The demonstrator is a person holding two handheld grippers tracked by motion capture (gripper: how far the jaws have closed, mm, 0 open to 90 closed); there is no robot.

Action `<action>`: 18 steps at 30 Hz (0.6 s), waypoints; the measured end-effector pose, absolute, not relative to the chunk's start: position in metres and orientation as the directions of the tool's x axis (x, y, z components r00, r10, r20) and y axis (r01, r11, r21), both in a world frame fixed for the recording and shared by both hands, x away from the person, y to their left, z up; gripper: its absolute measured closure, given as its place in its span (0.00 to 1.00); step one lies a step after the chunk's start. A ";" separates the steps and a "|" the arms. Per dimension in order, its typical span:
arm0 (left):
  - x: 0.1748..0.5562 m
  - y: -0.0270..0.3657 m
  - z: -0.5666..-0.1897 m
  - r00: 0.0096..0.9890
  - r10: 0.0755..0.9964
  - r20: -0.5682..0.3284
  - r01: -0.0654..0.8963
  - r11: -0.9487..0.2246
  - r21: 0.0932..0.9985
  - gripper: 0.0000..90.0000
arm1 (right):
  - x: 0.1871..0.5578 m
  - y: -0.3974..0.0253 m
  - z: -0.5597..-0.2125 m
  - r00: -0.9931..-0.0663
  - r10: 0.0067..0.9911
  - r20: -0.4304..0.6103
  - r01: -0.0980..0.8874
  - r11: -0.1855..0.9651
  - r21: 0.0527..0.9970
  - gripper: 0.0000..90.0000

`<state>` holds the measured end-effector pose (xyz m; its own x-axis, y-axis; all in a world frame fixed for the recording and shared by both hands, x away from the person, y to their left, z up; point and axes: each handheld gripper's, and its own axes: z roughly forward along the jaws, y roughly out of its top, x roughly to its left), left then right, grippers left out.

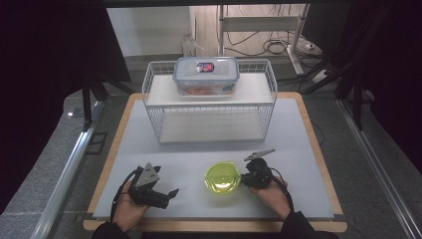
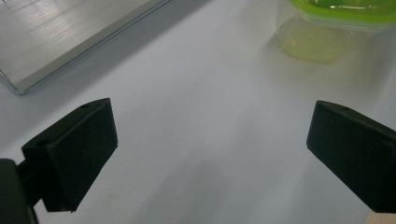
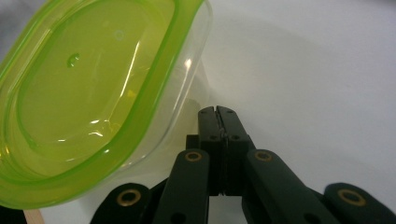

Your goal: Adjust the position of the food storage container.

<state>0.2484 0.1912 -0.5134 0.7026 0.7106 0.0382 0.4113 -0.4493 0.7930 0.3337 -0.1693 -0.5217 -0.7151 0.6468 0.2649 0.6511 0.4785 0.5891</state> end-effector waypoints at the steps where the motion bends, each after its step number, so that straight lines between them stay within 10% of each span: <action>1: 0.248 0.191 -0.513 0.703 0.710 0.038 0.412 -0.450 0.793 0.02 | 0.333 -0.168 -0.522 -0.718 0.644 0.262 0.648 0.482 0.590 0.99; 18: 0.248 0.189 -0.516 0.713 0.700 0.048 0.414 -0.476 0.776 0.02 | 0.334 -0.193 -0.507 -0.734 0.670 0.109 0.562 0.510 0.651 0.70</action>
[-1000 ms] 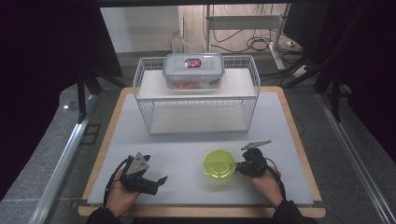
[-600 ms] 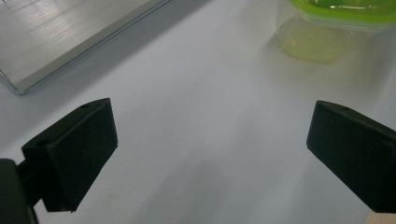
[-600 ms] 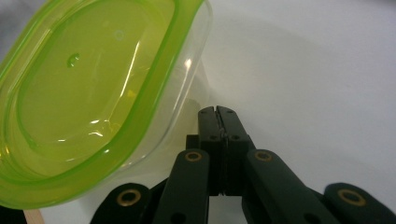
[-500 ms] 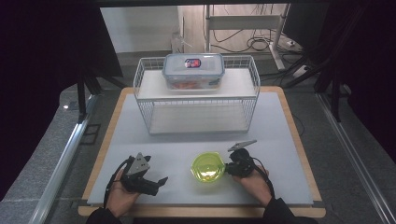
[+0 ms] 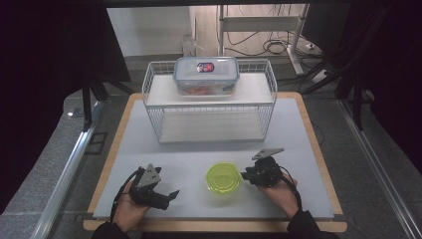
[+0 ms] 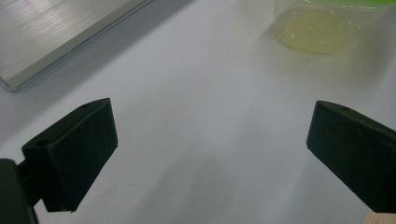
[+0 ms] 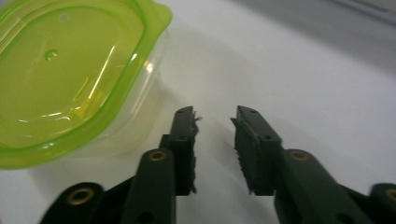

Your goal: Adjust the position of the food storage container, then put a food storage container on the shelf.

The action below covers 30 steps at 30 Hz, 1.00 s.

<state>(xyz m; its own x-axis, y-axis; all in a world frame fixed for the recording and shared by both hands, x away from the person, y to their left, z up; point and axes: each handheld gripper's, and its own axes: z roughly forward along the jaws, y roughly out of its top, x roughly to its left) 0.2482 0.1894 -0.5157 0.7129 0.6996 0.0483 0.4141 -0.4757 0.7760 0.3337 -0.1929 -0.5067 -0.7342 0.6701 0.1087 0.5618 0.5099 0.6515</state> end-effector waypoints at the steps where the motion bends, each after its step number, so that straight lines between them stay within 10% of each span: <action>1: 0.248 0.190 -0.516 0.713 0.699 0.048 0.414 -0.475 0.776 0.02 | 0.334 -0.195 -0.506 -0.732 0.674 0.099 0.557 0.508 0.657 0.67; 30: 0.239 0.192 -0.520 0.721 0.693 0.023 0.436 -0.479 0.762 0.02 | 0.327 -0.219 -0.492 -0.706 0.708 0.029 0.493 0.461 0.738 0.04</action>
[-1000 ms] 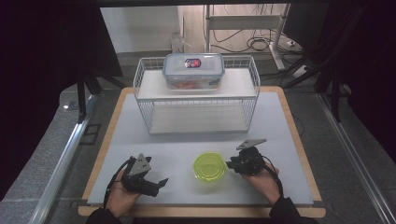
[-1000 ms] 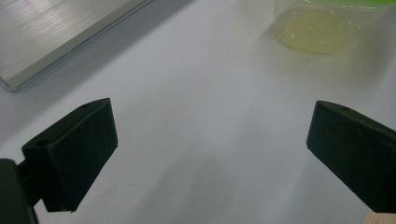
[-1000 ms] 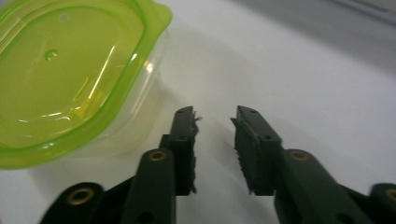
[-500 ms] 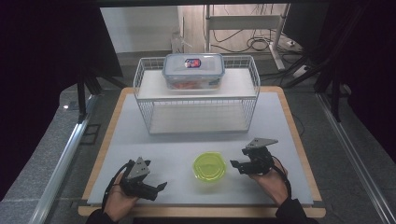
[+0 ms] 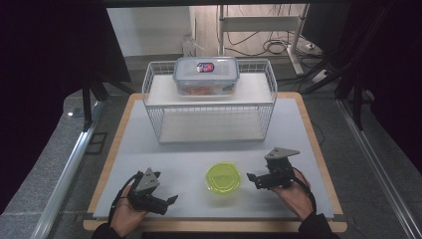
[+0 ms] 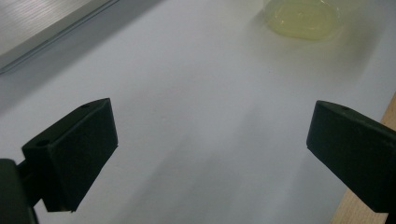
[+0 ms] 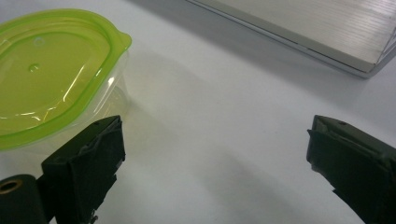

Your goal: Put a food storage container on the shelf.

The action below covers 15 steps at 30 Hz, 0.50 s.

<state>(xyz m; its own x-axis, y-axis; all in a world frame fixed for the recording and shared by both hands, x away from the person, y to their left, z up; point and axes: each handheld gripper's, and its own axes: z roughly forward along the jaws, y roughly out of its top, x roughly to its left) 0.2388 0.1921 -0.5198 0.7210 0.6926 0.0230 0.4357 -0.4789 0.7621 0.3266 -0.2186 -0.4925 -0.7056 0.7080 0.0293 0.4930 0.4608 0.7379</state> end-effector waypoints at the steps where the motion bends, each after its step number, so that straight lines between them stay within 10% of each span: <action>1: 0.239 0.192 -0.520 0.721 0.693 0.022 0.437 -0.479 0.762 0.02 | 0.326 -0.219 -0.491 -0.709 0.704 0.035 0.495 0.461 0.737 0.04; 15: 0.239 0.191 -0.520 0.722 0.692 0.020 0.439 -0.480 0.759 0.02 | 0.322 -0.207 -0.469 -0.716 0.688 0.115 0.525 0.424 0.738 0.22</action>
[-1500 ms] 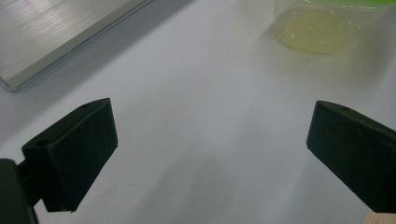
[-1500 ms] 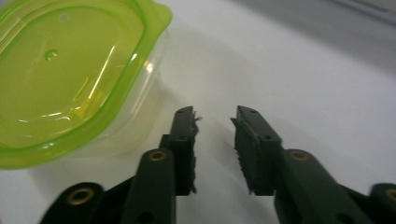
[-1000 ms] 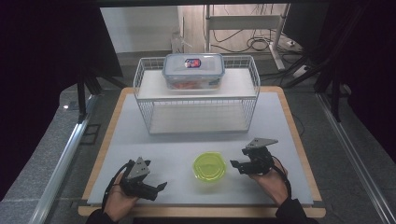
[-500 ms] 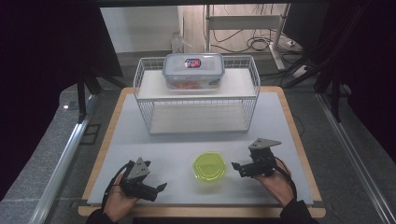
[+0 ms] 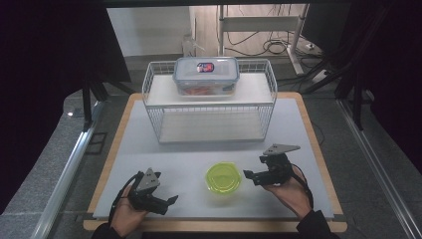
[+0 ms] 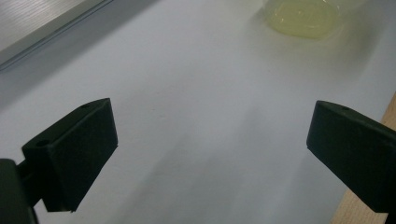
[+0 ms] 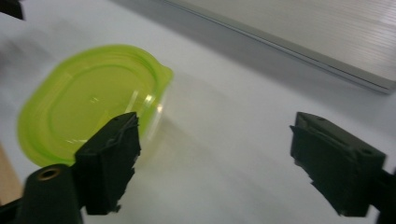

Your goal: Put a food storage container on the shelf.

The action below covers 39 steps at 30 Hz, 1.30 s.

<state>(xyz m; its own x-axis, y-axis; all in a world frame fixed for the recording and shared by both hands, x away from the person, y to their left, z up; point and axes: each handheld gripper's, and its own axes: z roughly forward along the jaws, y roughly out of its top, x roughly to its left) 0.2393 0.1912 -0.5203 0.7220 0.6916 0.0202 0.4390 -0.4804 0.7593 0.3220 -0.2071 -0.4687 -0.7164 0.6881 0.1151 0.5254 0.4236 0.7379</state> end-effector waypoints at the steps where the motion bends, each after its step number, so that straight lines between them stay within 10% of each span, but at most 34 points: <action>1: 0.239 0.191 -0.520 0.723 0.691 0.020 0.438 -0.481 0.759 0.02 | 0.322 -0.206 -0.468 -0.722 0.680 0.127 0.525 0.420 0.740 0.27; 28: 0.239 0.189 -0.521 0.729 0.684 0.022 0.440 -0.493 0.751 0.02 | 0.356 -0.180 -0.490 -0.673 0.552 0.493 0.726 0.364 0.583 0.88; 39: 0.240 0.190 -0.521 0.731 0.682 0.022 0.439 -0.494 0.751 0.02 | 0.359 -0.182 -0.489 -0.622 0.509 0.595 0.776 0.301 0.554 0.91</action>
<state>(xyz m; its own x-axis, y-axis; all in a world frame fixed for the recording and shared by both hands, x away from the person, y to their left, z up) 0.2396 0.1895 -0.5215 0.7307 0.6823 0.0219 0.4385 -0.4937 0.7510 0.3591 -0.1818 -0.4890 -0.6223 0.5090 0.5947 0.7760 0.3013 0.5541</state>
